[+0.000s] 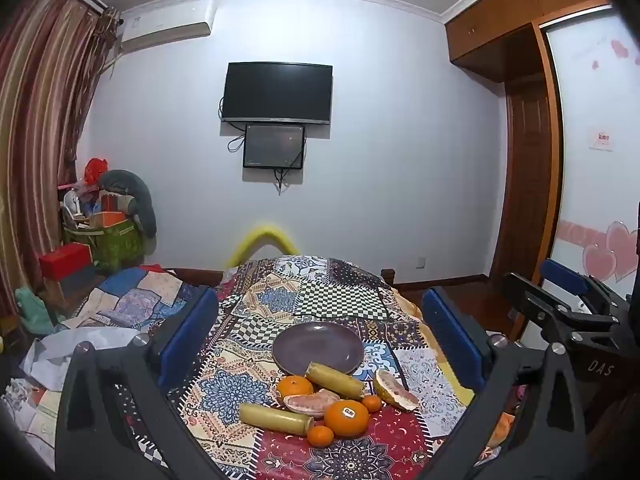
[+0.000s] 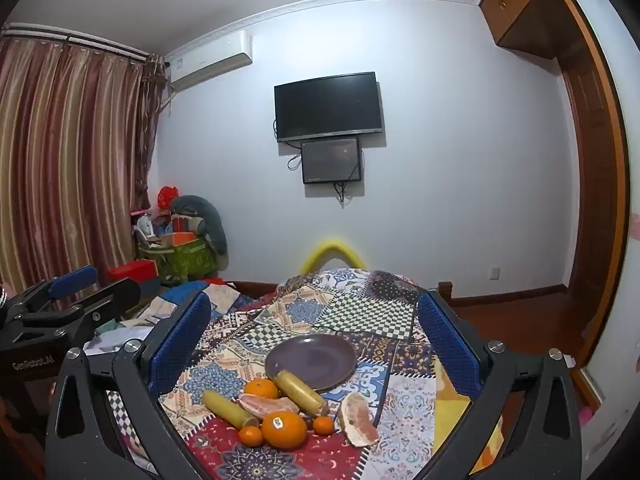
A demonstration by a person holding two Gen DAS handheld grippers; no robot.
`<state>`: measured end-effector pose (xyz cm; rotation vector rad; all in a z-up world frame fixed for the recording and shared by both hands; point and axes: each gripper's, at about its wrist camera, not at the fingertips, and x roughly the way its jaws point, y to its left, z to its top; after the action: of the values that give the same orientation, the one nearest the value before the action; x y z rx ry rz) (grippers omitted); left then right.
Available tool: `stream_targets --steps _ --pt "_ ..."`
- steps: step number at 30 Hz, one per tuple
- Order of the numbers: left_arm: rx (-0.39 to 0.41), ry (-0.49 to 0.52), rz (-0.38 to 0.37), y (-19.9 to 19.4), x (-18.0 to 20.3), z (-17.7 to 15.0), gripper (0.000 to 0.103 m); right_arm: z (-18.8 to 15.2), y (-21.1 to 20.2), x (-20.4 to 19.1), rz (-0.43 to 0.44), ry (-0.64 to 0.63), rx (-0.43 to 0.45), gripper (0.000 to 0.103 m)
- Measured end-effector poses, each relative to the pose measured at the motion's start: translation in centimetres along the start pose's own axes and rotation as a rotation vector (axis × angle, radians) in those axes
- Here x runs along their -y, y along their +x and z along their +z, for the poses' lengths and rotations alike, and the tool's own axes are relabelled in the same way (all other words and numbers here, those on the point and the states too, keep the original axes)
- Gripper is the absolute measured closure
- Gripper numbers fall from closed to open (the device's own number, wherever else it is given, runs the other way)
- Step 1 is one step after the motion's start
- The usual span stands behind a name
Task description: Organize fruits
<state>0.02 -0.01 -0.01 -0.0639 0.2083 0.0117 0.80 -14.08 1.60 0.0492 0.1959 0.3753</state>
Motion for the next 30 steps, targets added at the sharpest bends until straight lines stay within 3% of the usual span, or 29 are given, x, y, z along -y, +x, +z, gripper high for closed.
stream_targets --steps 14,30 --pt "-0.002 0.002 -0.002 0.3 0.0 1.5 0.000 -0.1 0.2 0.1 -0.003 0.005 -0.003 0.000" --pt "0.011 0.017 -0.007 -0.3 0.5 0.7 0.000 0.5 -0.5 0.1 0.000 0.011 0.004 0.000"
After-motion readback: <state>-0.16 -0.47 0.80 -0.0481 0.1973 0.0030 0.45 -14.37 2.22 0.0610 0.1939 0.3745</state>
